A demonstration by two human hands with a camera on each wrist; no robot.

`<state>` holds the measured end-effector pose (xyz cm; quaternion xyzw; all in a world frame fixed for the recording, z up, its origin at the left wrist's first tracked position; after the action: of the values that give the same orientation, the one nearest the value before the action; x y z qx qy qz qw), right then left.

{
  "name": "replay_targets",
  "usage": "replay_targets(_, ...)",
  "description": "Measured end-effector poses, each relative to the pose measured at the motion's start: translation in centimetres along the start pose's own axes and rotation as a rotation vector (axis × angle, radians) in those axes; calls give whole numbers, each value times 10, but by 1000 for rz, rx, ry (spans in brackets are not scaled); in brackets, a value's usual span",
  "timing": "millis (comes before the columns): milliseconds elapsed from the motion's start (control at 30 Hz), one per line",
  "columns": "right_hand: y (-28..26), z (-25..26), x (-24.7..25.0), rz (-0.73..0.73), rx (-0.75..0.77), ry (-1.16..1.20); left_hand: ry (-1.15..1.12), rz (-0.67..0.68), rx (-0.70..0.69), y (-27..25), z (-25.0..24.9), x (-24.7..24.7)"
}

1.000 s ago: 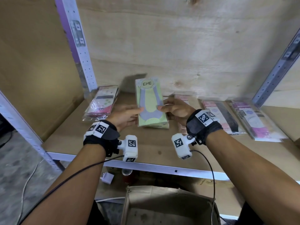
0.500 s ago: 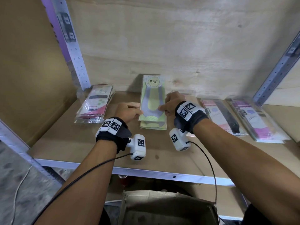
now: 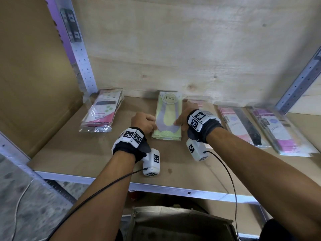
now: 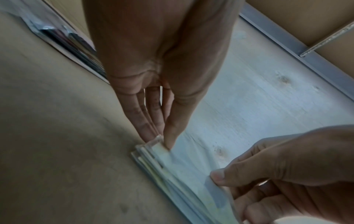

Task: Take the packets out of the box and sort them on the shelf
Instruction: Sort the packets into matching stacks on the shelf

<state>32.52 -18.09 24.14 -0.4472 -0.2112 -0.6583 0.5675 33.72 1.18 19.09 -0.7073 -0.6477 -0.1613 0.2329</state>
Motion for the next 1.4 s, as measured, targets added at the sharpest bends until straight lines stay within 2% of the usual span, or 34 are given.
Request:
replay_targets(300, 0, 1, -10, 71, 33, 25, 114, -20, 16, -1, -1, 2)
replay_targets(533, 4, 2, -10, 10, 102, 113, 142, -11, 27, 1, 1, 1)
replay_targets(967, 7, 5, -16, 66, 75, -30, 173, -18, 25, 4, 5, 5)
replay_targets(1067, 3, 8, -9, 12, 69, -136, 123, -60, -16, 4, 3, 19)
replay_targets(1133, 1, 17, 0, -49, 99, -164, 129, -145, -23, 3, 3, 41)
replay_targets(1233, 1, 39, 2, -59, 173, -58, 106, -274, -11, -1, 9, 82)
replay_targets(1333, -3, 68, -19, 106, 237, 307, 75, -369, 33, -6, 22, 120)
replay_targets(1400, -9, 92, -32, 162, 300, 415, 33, -429, 60, -9, 33, 147)
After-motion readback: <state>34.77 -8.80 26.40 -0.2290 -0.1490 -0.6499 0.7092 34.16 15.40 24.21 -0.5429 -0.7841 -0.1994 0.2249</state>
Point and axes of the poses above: each hand's wrist, its own y-axis towards the middle knuckle, its own x-axis out of the back of the hand, z = x × y, the point moved 10 cm from there along y, towards the middle knuckle, and after that the axes turned 8 degrees about y, right-handed, at the moved point
